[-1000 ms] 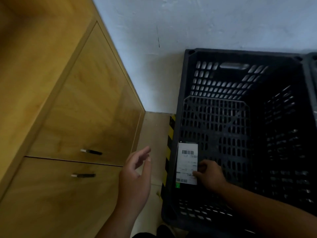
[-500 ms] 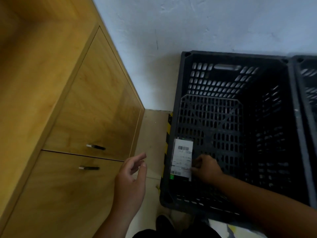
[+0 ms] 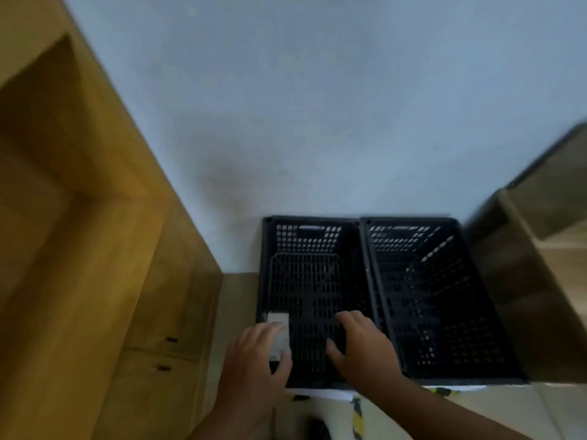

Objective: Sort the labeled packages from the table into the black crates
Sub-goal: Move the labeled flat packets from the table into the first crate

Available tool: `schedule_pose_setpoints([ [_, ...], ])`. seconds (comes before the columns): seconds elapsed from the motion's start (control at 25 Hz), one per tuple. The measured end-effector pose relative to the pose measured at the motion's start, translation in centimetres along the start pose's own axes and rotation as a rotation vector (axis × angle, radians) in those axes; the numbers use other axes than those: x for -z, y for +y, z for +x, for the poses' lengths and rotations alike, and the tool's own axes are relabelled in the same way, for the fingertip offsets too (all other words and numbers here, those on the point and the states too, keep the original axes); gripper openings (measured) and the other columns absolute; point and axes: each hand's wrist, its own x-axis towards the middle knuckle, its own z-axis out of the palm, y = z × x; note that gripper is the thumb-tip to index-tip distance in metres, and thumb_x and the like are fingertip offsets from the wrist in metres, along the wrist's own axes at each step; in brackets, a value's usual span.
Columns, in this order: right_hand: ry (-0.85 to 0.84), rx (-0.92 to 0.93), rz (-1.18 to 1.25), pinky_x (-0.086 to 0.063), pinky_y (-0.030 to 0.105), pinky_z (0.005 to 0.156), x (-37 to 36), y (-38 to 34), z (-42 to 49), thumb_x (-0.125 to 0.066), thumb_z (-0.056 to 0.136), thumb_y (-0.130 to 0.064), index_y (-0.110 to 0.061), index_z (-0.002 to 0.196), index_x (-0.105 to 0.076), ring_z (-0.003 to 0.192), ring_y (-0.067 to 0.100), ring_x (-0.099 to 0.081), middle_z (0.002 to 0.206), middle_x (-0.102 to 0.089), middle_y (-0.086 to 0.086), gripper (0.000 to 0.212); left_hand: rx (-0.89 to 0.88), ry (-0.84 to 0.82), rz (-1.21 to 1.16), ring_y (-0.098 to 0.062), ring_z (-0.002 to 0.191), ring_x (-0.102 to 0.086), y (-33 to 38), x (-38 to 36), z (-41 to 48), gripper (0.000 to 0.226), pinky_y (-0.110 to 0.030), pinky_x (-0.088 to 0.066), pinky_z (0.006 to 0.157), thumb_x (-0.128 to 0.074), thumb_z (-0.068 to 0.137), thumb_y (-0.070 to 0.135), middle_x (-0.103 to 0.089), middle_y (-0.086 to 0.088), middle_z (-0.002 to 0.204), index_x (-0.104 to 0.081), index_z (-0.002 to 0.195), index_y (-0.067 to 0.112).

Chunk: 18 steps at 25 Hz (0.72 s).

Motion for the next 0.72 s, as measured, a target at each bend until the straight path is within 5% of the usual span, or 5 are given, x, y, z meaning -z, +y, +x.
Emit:
schedule_pose_setpoints([
  [0.36, 0.319, -0.117, -0.09, -0.048, 0.03, 0.097, 12.3, 4.7, -10.6, -0.048, 0.097, -0.054, -0.025, 0.138, -0.047, 0.125, 0.016, -0.049, 0.137, -0.047, -0.005, 0.05, -0.424, -0.027, 0.135, -0.004, 0.135, -0.041, 15.4, 0.1, 0.3, 0.053, -0.028, -0.03, 0.118, -0.037, 0.1, 0.062, -0.047, 0.025, 0.141, -0.041, 0.148, 0.042],
  [0.72, 0.488, -0.336, -0.03, -0.05, 0.031, 0.095, 17.8, 19.1, -20.5, -0.052, 0.096, -0.05, -0.024, 0.137, -0.049, 0.121, 0.014, -0.052, 0.135, -0.049, -0.007, 0.048, -0.582, -0.072, 0.138, -0.002, 0.132, -0.044, 30.2, -8.5, -2.6, 0.049, -0.031, -0.03, 0.119, -0.043, 0.099, 0.058, -0.052, 0.025, 0.137, -0.049, 0.143, 0.038],
])
